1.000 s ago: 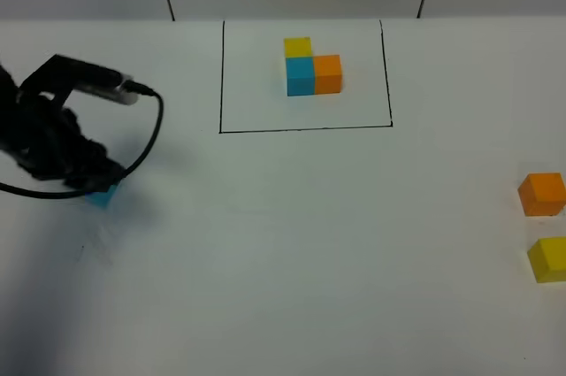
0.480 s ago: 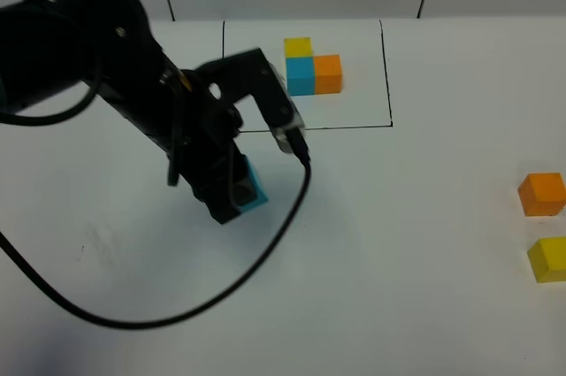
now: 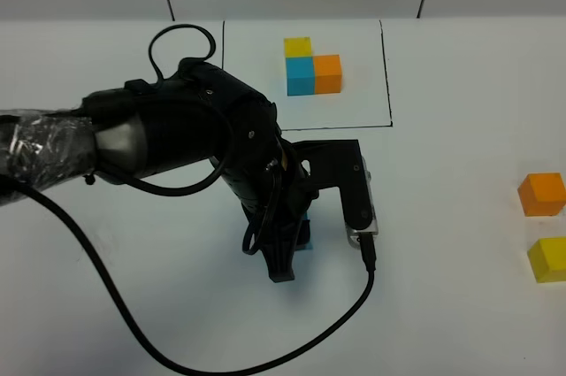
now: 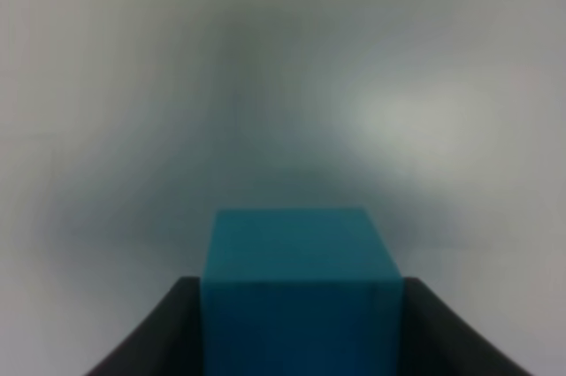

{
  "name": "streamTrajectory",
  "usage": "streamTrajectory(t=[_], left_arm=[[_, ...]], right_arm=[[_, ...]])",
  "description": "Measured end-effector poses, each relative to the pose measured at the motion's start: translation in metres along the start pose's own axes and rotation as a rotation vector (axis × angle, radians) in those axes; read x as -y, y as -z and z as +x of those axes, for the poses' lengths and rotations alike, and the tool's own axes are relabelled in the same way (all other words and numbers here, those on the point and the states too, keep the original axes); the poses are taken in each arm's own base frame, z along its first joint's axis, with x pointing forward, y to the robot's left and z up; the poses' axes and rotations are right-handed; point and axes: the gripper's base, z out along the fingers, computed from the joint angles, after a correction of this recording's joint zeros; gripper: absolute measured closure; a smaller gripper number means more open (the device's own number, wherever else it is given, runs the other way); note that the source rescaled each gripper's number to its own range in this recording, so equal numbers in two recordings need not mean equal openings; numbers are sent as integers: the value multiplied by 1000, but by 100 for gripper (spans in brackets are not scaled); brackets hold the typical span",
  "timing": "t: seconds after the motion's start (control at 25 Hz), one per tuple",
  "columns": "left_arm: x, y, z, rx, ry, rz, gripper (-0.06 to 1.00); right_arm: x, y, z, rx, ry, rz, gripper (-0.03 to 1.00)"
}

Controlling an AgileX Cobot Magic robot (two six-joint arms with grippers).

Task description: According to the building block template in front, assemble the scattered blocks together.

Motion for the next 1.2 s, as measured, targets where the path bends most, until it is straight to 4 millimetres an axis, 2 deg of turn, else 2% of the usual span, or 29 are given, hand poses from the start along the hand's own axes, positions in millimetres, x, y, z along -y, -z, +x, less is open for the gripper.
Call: streamTrajectory(t=[0.44, 0.84, 0.88, 0.92, 0.96, 1.04, 1.08, 1.16, 1.2], left_arm=[[0, -48, 4, -64, -23, 52, 94], [-1, -49, 4, -62, -26, 50, 93], [-1, -49, 4, -64, -26, 52, 86], [-1, -47, 3, -66, -26, 56, 72], [-2, -45, 2, -74, -27, 64, 58], [-4, -33, -2, -76, -25, 68, 20], [-6, -25, -5, -73, -19, 66, 7], [-9, 1, -11, -60, 3, 56, -3], [-10, 15, -14, -52, 8, 49, -5]], right_arm=[[0, 0, 0, 0, 0, 0, 96], [0, 0, 0, 0, 0, 0, 96], [0, 0, 0, 0, 0, 0, 96], [0, 0, 0, 0, 0, 0, 96], [0, 0, 0, 0, 0, 0, 96], [0, 0, 0, 0, 0, 0, 96], [0, 0, 0, 0, 0, 0, 96], [0, 0, 0, 0, 0, 0, 96], [0, 0, 0, 0, 0, 0, 96]])
